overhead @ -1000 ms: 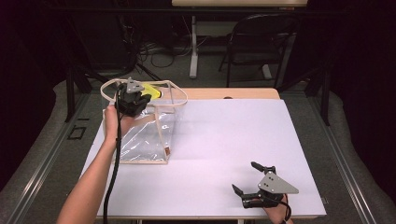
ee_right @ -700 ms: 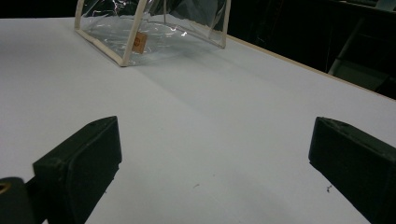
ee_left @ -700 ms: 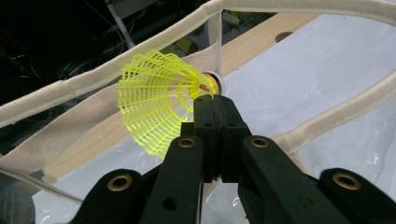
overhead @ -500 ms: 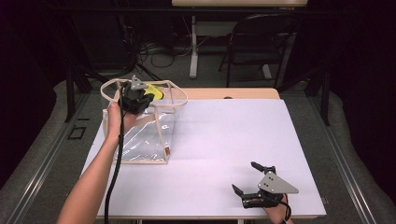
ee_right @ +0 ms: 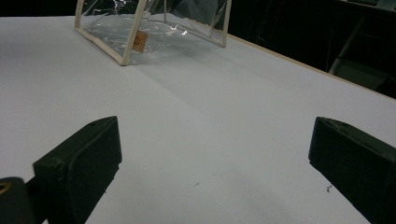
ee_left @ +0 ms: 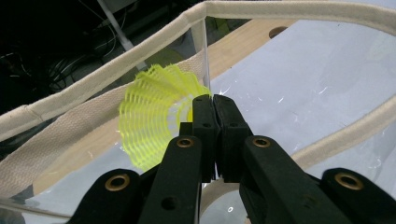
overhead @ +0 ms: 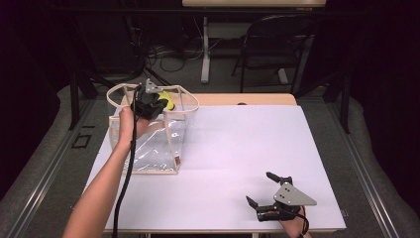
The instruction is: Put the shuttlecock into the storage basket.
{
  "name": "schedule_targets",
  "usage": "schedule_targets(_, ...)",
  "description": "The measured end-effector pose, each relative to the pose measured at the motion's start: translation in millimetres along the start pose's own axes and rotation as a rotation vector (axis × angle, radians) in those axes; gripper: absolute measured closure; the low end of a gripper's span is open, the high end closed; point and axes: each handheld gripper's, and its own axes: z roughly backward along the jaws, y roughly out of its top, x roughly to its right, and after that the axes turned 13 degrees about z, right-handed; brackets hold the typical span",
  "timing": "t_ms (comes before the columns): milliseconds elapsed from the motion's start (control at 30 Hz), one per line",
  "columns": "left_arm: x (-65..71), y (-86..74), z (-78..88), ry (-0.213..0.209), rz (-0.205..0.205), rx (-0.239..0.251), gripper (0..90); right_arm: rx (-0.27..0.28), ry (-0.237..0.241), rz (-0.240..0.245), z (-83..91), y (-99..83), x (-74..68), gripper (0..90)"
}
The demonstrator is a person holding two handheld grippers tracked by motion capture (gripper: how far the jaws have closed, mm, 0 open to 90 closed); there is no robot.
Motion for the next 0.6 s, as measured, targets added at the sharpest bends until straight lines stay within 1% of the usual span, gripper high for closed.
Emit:
schedule_targets(200, 0.9, 1.6, -2.7, -0.003, -0.003, -0.006, 88.3, 0.001, 0.001, 0.001, -0.1, 0.0, -0.1, 2.1)
schedule_targets(267, 1.1, 1.5, -3.8, -0.008, 0.005, -0.003, 87.9, 0.0, 0.001, 0.001, -0.1, 0.0, -0.1, 2.1)
schedule_targets(367, 0.3, 1.5, -3.1, -0.011, 0.005, 0.003, 80.2, 0.001, 0.0, 0.003, 0.1, 0.0, 0.1, 2.1)
schedule_targets(400, 0.3, 1.2, -2.6, -0.013, 0.014, 0.012, 76.5, 0.001, 0.0, 0.003, 0.2, 0.0, 0.1, 2.1)
schedule_targets(433, -0.1, 0.9, -1.6, -0.014, 0.021, 0.023, 70.9, 0.001, 0.0, 0.003, 0.3, 0.0, 0.1, 2.1)
schedule_targets(500, -1.0, 0.4, 0.8, -0.019, 0.038, 0.045, 66.0, 0.001, 0.0, 0.002, 0.3, 0.1, 0.1, 2.1)
schedule_targets(533, -1.7, 0.4, 2.4, -0.016, 0.044, 0.053, 61.4, 0.001, 0.001, 0.002, 0.4, 0.1, 0.1, 2.1)
schedule_targets(600, -2.9, 0.3, 6.0, -0.02, 0.062, 0.077, 56.7, 0.001, 0.0, 0.002, 0.4, 0.2, 0.0, 2.1)
